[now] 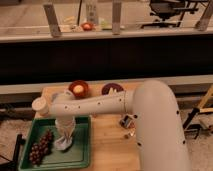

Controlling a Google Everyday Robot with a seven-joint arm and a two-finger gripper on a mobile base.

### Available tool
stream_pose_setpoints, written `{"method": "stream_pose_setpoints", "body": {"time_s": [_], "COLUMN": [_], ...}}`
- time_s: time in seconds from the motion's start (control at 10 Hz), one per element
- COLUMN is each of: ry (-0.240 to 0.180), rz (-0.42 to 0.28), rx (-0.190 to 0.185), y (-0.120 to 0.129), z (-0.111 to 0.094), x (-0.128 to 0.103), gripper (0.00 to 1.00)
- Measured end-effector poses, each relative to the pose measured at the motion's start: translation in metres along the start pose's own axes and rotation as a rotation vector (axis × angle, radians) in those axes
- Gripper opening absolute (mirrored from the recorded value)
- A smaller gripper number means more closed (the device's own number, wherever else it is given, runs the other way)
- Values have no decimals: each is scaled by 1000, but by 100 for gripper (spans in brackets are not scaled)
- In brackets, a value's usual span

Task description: Wipe tray with towel

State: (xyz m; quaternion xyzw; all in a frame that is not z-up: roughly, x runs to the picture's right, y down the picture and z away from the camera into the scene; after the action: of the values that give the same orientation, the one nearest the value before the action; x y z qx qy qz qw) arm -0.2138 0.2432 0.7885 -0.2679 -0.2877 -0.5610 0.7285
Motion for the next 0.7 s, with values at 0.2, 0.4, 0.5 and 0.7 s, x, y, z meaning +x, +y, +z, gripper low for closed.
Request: {"method": "stream_pose_setpoints", "body": {"time_s": [0.2, 0.4, 0.5, 0.7], "ry": [-16, -11, -3, 23], "rz": [-20, 2, 22, 58], "rx": [-31, -60, -69, -67], "y": [14, 36, 47, 59], "z": [2, -2, -5, -14], "x": [-19, -20, -18, -6], "gripper": [0, 0, 0, 0]}}
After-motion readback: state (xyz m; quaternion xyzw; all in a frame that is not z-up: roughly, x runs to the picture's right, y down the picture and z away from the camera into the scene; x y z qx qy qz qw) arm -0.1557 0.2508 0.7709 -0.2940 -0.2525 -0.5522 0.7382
